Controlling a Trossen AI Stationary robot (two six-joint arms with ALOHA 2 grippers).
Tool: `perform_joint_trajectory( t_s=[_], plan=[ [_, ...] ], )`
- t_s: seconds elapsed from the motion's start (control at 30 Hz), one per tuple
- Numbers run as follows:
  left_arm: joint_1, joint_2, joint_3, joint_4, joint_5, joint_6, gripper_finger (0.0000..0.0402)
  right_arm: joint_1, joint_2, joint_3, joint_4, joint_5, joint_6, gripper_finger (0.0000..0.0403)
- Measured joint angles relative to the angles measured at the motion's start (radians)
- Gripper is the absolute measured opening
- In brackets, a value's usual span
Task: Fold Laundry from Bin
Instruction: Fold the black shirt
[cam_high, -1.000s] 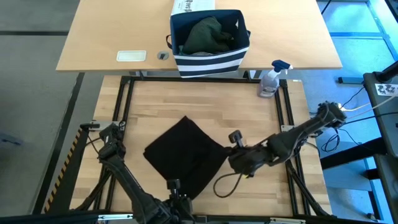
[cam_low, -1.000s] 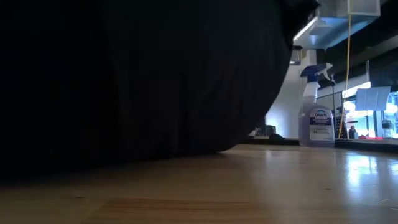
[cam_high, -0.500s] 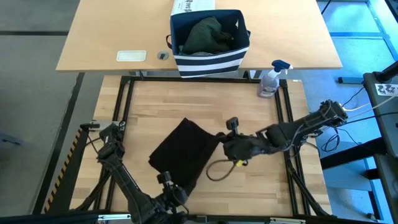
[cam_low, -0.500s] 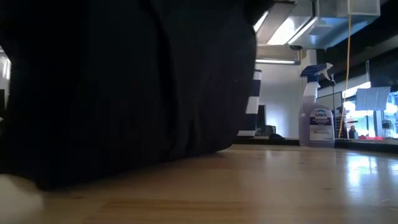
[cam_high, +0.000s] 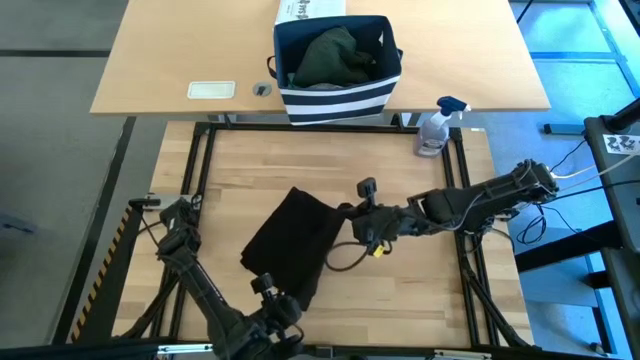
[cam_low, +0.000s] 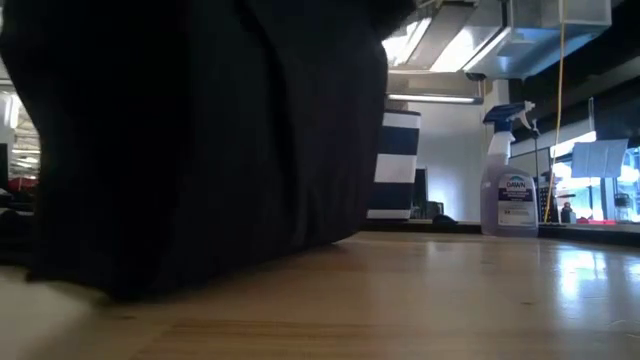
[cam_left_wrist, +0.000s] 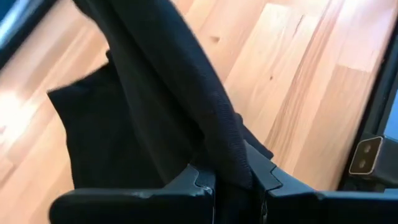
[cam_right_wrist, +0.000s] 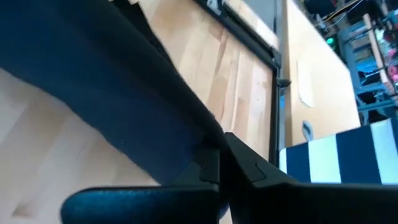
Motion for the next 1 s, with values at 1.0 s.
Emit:
perform_joint_trajectory(
  t_s=[1.0],
  plan=[
    [0.151, 0.001, -0.179, 0.821, -0.178, 0.655, 0.0024, 0.278, -0.291, -0.299, -0.081, 0.260, 0.344, 0.0000]
  ],
)
